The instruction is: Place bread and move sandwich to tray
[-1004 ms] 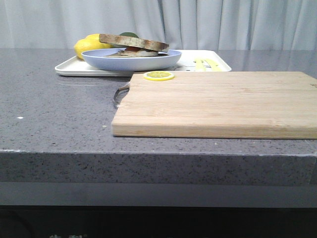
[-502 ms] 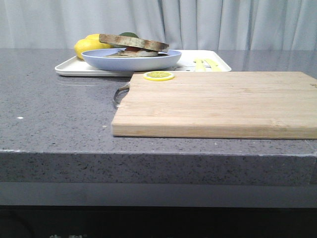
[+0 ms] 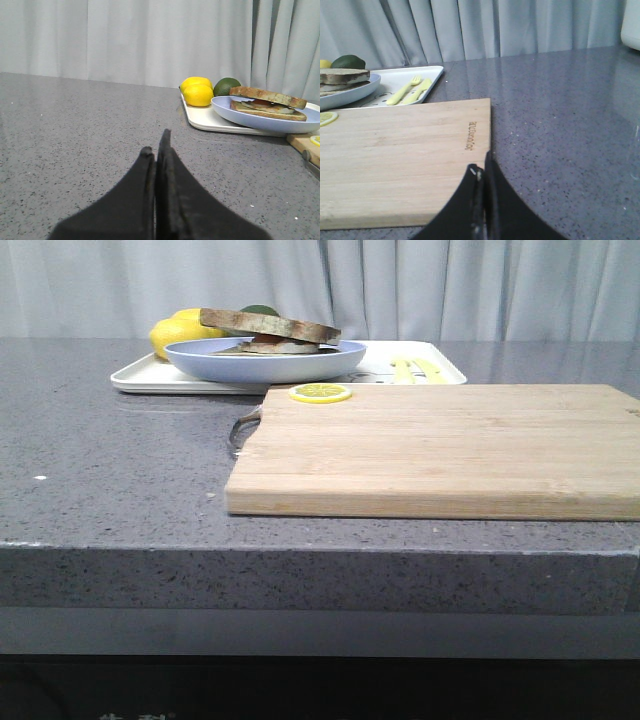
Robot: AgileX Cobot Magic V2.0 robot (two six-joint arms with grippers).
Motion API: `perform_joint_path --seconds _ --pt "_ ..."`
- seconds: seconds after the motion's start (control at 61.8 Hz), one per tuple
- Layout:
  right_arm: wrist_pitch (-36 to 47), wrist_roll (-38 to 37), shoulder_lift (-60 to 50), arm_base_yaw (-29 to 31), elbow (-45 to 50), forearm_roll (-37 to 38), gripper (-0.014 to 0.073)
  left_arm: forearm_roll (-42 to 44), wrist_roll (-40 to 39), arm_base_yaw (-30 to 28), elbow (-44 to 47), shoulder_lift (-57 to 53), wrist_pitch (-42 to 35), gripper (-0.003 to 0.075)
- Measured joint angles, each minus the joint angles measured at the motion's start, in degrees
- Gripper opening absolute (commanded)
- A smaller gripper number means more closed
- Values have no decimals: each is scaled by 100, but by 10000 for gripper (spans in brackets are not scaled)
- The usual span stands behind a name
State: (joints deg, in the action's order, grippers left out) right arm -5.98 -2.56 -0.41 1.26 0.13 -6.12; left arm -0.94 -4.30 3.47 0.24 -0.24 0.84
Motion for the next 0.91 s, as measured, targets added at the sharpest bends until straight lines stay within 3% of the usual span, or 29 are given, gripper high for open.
perform_joint_path --seconds 0.907 --pt "285 0 -14 24 140 -59 -69 0 0 0 0 0 -9 -20"
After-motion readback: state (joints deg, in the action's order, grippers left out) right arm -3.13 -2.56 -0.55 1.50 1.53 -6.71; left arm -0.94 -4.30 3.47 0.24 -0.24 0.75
